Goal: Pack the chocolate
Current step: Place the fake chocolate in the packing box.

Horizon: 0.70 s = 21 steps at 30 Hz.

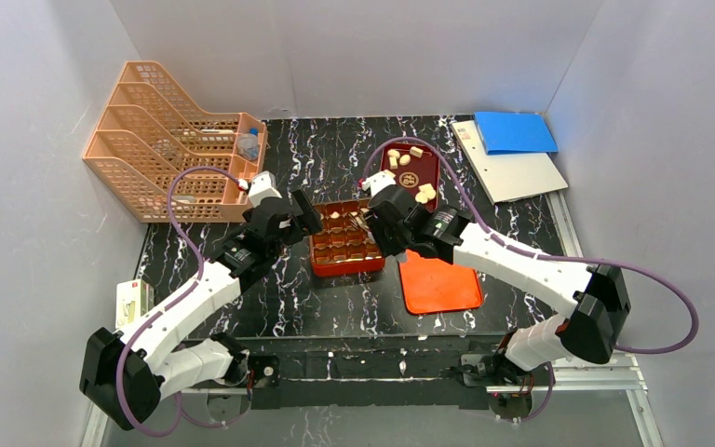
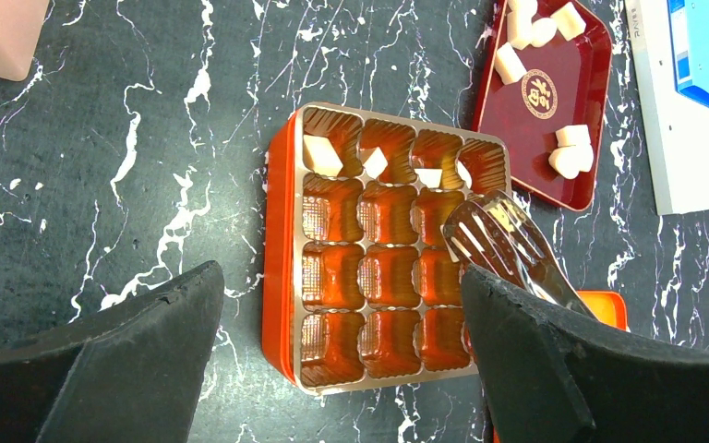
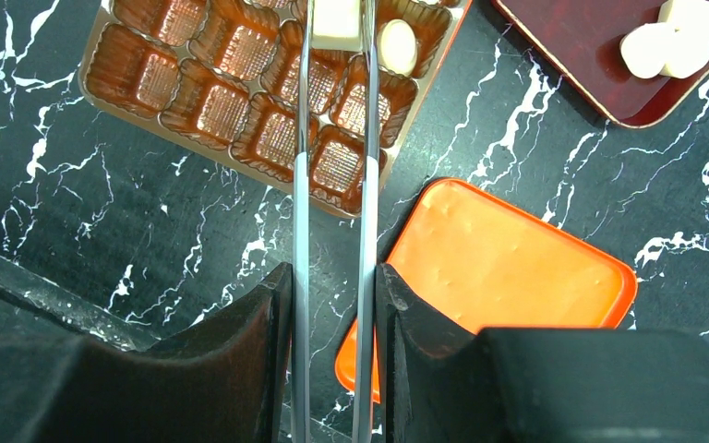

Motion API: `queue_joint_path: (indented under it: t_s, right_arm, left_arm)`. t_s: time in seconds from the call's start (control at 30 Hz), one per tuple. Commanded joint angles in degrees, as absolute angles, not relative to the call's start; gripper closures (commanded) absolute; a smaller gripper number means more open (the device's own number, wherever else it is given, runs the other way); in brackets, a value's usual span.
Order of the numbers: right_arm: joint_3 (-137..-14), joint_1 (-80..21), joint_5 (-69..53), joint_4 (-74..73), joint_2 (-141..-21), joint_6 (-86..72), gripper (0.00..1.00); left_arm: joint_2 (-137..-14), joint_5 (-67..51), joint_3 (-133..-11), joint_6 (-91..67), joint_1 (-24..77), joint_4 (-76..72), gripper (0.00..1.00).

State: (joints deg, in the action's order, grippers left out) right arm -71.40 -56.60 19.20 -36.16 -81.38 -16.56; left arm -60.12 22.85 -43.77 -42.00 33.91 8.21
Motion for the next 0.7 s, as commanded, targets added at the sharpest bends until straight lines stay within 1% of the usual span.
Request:
queue_joint_path:
  t_s: [0.0, 0.03, 0.17, 0.67]
  right_arm:
    - [-73.0, -56.8, 20.5, -33.7, -81.5, -16.5, 0.76]
    - [-73.2, -56.8, 20.5, -33.6, -81.6, -16.4, 0.73]
    - [-73.5, -56.8, 20.7, -33.4, -82.3, -16.1, 0.71]
    - [-75.4, -56.9, 20.7, -33.0, -83.8, -15.2, 0.64]
  left_arm:
    - [-59.4, 23.1, -44.9, -41.8, 33.7, 8.7, 0.03]
    - [-59.4, 23.1, -44.9, -41.8, 33.7, 8.8, 0.03]
    - [-59.5, 23.1, -44.9, -41.7, 33.7, 8.8, 0.03]
    - [-59.9, 23.1, -45.4, -41.5, 33.7, 8.8, 0.03]
